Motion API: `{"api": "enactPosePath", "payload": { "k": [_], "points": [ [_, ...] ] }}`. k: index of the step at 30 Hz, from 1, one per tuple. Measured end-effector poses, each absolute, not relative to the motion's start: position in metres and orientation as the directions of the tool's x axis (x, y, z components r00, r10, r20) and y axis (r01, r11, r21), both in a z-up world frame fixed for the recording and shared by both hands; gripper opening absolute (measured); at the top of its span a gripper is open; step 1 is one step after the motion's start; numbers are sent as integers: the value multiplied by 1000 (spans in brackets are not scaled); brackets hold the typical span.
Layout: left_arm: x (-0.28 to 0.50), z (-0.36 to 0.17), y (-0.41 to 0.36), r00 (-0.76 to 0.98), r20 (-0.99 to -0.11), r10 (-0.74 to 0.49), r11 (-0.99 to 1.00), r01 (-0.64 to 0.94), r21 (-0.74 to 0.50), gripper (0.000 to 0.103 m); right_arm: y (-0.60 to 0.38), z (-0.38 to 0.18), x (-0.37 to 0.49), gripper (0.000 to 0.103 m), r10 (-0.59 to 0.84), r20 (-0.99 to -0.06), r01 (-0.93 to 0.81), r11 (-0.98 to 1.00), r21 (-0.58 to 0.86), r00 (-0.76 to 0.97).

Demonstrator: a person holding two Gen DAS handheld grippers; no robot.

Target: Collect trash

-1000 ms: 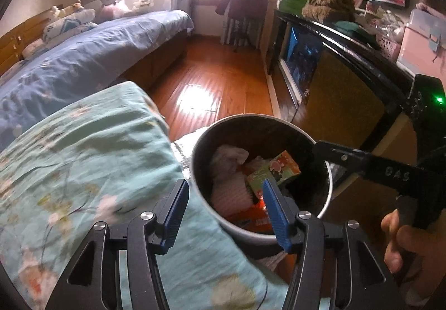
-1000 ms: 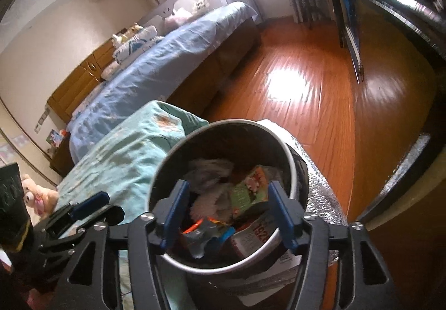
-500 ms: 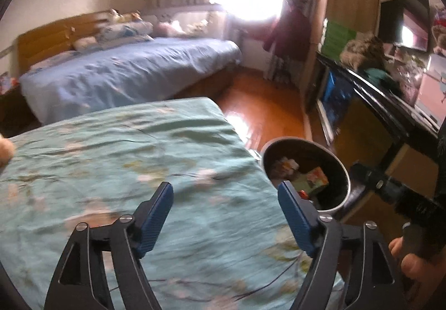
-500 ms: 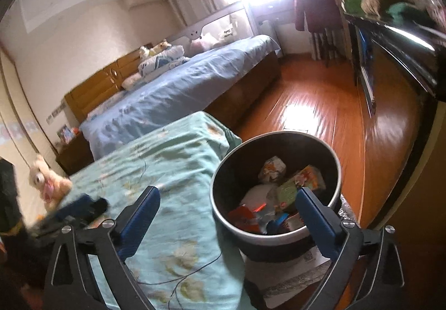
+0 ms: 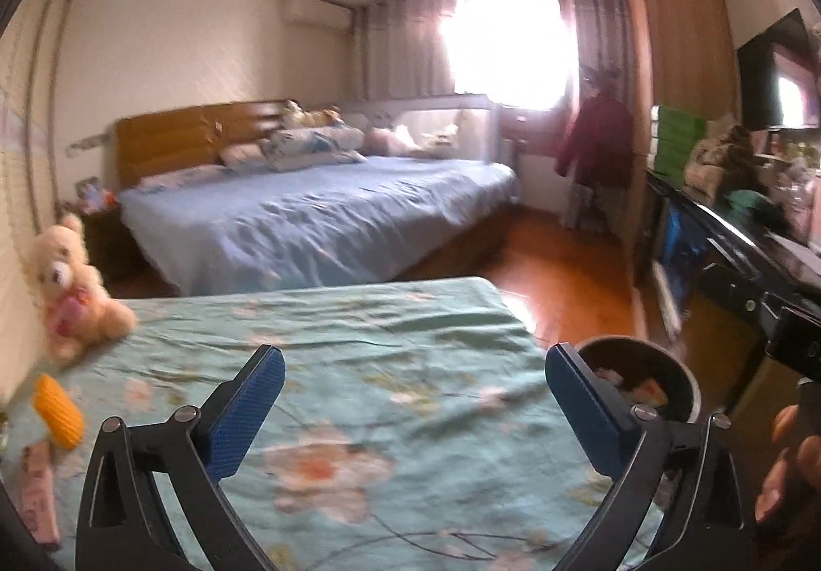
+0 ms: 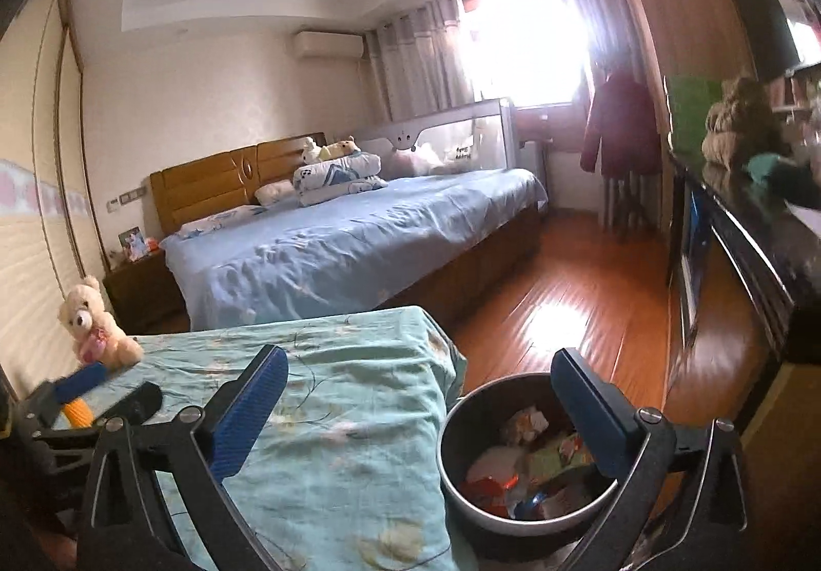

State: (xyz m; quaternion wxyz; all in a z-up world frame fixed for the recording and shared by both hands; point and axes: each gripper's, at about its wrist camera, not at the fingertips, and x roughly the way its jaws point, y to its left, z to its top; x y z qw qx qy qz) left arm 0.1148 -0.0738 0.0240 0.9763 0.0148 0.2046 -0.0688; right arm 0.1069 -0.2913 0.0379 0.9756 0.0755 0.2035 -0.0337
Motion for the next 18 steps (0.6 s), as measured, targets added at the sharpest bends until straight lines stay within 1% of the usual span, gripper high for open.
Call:
{"api": "enactPosePath", "payload": {
  "k": [5, 9, 18],
  "points": [
    [118, 14, -76, 902, -422, -92, 995, 103, 3, 102, -284, 23, 118, 103, -8, -432, 74, 988, 137, 902],
    [121, 11, -84, 905, -422, -43, 997, 68, 45, 102, -276, 14, 122, 103, -23, -440, 79, 991, 111, 898],
    [126, 14, -82, 904, -425, -43, 998, 61, 30, 102, -268, 3, 126, 103, -14, -453, 67, 993, 102, 891]
  ]
}}
